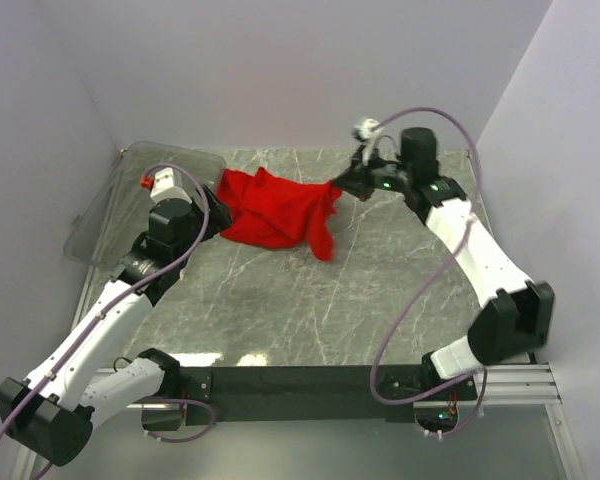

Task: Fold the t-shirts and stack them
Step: Move the tshirt to the center of the board

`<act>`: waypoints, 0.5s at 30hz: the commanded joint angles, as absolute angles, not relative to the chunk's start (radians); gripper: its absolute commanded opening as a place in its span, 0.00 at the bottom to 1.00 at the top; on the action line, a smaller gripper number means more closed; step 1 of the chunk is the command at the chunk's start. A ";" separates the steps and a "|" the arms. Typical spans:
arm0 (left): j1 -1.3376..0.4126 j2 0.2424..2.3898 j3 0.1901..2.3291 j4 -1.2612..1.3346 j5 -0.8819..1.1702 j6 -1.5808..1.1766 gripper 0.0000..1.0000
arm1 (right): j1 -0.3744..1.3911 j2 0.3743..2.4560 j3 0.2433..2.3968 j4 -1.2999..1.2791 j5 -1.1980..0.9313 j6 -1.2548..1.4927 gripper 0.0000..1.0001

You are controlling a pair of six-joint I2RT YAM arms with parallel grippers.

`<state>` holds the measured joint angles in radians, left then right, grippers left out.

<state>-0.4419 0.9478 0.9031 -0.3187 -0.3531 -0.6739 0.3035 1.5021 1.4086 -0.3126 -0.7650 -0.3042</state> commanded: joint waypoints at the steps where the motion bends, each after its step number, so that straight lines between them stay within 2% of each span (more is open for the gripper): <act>1: -0.436 0.975 0.902 -0.249 -0.310 -0.661 0.88 | 0.220 1.346 1.225 -0.065 -0.806 0.079 0.00; 8: -0.428 1.058 0.911 -0.172 -0.223 -0.641 0.88 | -0.038 0.979 0.827 -0.060 -0.401 0.204 0.00; 10: -0.426 1.092 0.914 -0.157 -0.186 -0.634 0.88 | -0.080 0.931 0.772 -0.090 -0.307 0.198 0.00; 15: -0.425 1.161 0.930 -0.115 -0.109 -0.615 0.87 | -0.245 0.876 0.646 -0.189 -0.236 0.172 0.00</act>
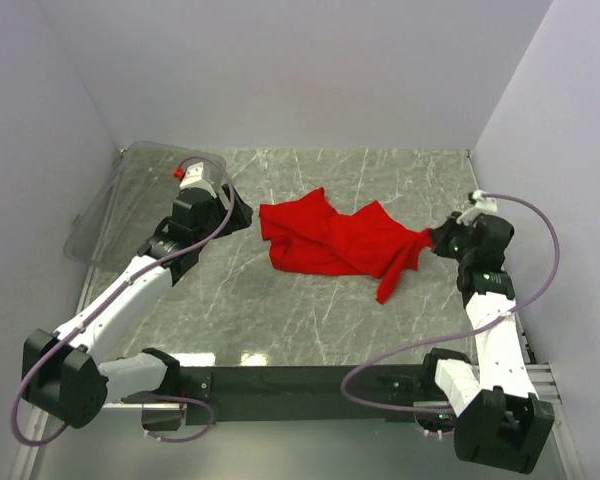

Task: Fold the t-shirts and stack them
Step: Move the tshirt to the center of the board, then flatten the tshirt out

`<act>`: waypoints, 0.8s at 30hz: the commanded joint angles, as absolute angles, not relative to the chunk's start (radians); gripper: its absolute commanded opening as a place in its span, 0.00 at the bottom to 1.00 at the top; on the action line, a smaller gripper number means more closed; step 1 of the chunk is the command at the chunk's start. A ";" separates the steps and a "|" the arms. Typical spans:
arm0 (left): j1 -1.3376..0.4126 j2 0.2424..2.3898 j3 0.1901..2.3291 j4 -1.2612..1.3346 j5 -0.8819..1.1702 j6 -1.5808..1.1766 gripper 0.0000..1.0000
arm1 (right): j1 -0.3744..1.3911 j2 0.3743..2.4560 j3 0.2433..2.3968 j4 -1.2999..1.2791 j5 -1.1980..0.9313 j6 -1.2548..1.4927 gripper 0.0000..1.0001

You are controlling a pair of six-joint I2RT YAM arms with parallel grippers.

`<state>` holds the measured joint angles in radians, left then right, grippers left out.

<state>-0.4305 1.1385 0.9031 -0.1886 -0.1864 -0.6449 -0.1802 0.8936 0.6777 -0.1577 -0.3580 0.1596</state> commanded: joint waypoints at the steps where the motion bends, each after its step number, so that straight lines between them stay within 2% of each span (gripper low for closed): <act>1: -0.426 1.182 0.931 -0.110 -0.083 -0.611 0.87 | -0.264 0.885 0.640 -0.219 -0.229 0.167 0.00; 2: -0.426 1.192 0.934 -0.106 -0.072 -0.611 0.86 | -0.276 0.890 0.637 -0.233 -0.222 0.163 0.04; 3: -0.426 1.201 0.933 -0.100 -0.058 -0.611 0.86 | -0.288 0.893 0.638 -0.244 -0.235 0.152 0.14; 4: -0.426 1.219 0.931 -0.088 -0.046 -0.611 0.86 | -0.294 0.891 0.643 -0.255 -0.259 0.109 0.41; 7: -0.426 1.244 0.911 -0.063 -0.008 -0.624 0.85 | -0.285 0.861 0.681 -0.262 -0.409 -0.054 0.77; 8: -0.425 1.250 0.899 -0.057 0.017 -0.627 0.85 | -0.284 0.856 0.707 -0.276 -0.463 -0.110 0.82; 9: -0.426 1.262 0.893 -0.054 0.024 -0.632 0.85 | -0.278 0.856 0.724 -0.296 -0.608 -0.240 0.85; 13: -0.426 1.301 0.864 -0.035 0.074 -0.646 0.85 | -0.137 0.987 0.805 -0.428 -0.721 -0.420 0.85; 15: -0.426 1.315 0.847 -0.029 0.090 -0.646 0.84 | 0.024 1.063 0.834 -0.446 -0.701 -0.428 0.83; 19: -0.428 1.357 0.836 -0.037 0.120 -0.646 0.83 | 0.228 1.332 0.945 -0.385 -0.568 -0.298 0.77; 24: -0.442 1.435 0.830 -0.008 0.146 -0.653 0.82 | 0.346 1.597 1.228 -0.393 -0.339 -0.195 0.76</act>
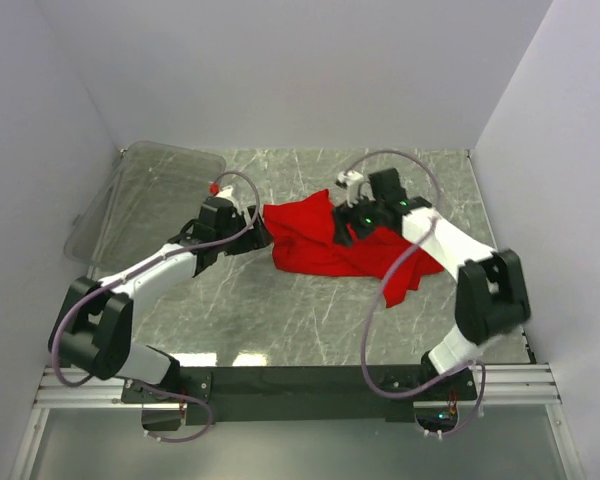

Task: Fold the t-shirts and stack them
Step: Flatten the tshirt out

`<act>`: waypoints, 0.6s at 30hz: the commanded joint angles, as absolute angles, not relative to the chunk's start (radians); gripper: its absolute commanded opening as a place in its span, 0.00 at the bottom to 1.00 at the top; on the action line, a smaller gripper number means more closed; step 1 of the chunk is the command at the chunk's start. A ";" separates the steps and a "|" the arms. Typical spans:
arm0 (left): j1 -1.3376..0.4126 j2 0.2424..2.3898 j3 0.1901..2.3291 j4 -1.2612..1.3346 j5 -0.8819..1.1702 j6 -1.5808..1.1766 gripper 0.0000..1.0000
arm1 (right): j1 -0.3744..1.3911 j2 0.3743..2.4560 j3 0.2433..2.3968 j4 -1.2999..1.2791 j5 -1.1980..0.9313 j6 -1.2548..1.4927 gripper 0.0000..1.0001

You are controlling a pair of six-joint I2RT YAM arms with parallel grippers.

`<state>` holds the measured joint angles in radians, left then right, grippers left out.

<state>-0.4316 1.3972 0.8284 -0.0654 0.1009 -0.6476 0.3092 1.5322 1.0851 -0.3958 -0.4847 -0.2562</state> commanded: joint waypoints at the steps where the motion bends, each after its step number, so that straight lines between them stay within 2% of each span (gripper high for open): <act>1: -0.452 1.454 0.834 -0.008 0.146 -0.652 0.82 | 0.366 1.652 1.259 -0.396 -0.331 -0.198 0.76; 8: -0.491 1.624 0.919 0.028 0.147 -0.658 0.79 | 0.411 1.821 1.410 -0.406 -0.224 -0.155 0.76; 18: -0.517 1.813 1.088 -0.054 0.094 -0.603 0.71 | 0.440 1.896 1.414 -0.422 -0.184 -0.106 0.74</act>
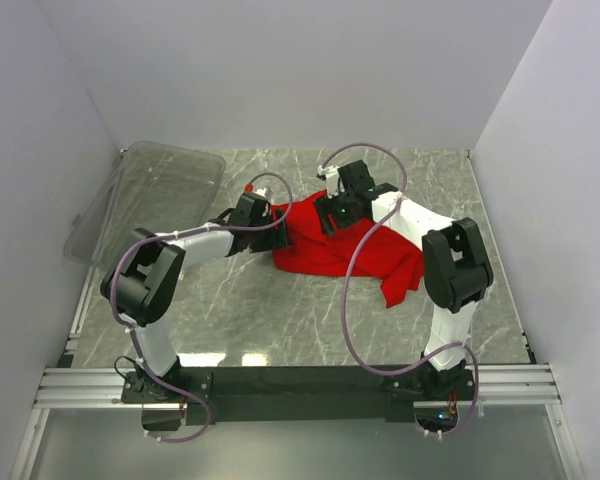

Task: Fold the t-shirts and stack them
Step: Flatten the tshirt out

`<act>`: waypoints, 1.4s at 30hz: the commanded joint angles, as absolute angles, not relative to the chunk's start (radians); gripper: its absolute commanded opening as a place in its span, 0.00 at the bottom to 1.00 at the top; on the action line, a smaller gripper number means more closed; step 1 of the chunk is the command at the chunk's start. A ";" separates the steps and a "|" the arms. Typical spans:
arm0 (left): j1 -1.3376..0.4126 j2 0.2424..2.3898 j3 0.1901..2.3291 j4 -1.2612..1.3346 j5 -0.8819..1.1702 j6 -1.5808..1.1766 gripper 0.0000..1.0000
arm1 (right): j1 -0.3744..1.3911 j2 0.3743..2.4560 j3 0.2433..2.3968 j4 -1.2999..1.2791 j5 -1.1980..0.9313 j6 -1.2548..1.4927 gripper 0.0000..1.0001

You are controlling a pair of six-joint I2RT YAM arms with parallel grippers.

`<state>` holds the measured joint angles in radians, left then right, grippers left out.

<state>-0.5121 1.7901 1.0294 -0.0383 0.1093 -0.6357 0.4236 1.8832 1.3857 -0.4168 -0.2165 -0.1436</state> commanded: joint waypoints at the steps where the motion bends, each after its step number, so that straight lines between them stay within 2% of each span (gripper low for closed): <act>1: -0.518 1.818 1.094 -0.055 0.097 -0.601 0.70 | 0.440 1.910 1.417 -0.423 -0.187 -0.100 0.73; 5: -0.520 1.835 1.108 -0.049 0.118 -0.597 0.63 | 0.443 1.939 1.445 -0.445 -0.207 -0.078 0.63; 9: -0.518 1.845 1.108 -0.040 0.130 -0.591 0.48 | 0.443 1.960 1.457 -0.457 -0.228 -0.074 0.49; 10: -0.520 1.847 1.109 -0.038 0.132 -0.591 0.44 | 0.443 1.968 1.460 -0.460 -0.235 -0.074 0.40; 12: -0.518 1.855 1.108 -0.031 0.143 -0.589 0.34 | 0.440 1.973 1.468 -0.466 -0.233 -0.072 0.30; 13: -0.520 1.856 1.106 -0.026 0.147 -0.589 0.32 | 0.437 1.965 1.471 -0.468 -0.238 -0.072 0.18; 14: -0.519 1.856 1.104 -0.023 0.150 -0.589 0.29 | 0.427 1.956 1.470 -0.459 -0.239 -0.069 0.12; 15: -0.518 1.858 1.103 -0.020 0.155 -0.586 0.23 | 0.419 1.945 1.468 -0.454 -0.242 -0.066 0.00; 17: -0.519 1.853 1.092 -0.011 0.153 -0.584 0.15 | 0.388 1.915 1.477 -0.454 -0.261 -0.066 0.00; 18: -0.518 1.841 1.088 -0.009 0.146 -0.581 0.06 | 0.376 1.902 1.482 -0.457 -0.276 -0.067 0.00; 19: -0.518 1.830 1.082 -0.012 0.134 -0.580 0.01 | 0.358 1.876 1.488 -0.462 -0.285 -0.071 0.00; 23: -0.515 1.706 1.016 -0.066 0.022 -0.560 0.01 | 0.247 1.800 1.542 -0.482 -0.298 -0.074 0.00; 29: -0.496 1.316 0.865 -0.250 -0.201 -0.558 0.01 | 0.071 1.674 1.534 -0.401 -0.180 -0.101 0.00; 33: -0.398 1.108 0.786 -0.331 -0.267 -0.595 0.01 | 0.005 1.652 1.536 -0.301 -0.063 -0.086 0.00; 36: -0.326 1.039 0.749 -0.308 -0.219 -0.595 0.01 | -0.021 1.709 1.587 -0.288 -0.069 -0.087 0.00; 39: -0.302 1.061 0.758 -0.282 -0.181 -0.572 0.01 | -0.018 1.761 1.606 -0.268 -0.095 -0.071 0.00; 42: -0.302 1.095 0.816 -0.307 -0.211 -0.542 0.01 | -0.021 1.813 1.646 -0.256 -0.013 -0.034 0.00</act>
<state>-0.3042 1.0737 0.7685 -0.2840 -0.1932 -0.5808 -0.0204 1.7699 1.5848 -0.3157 -0.0883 -0.0689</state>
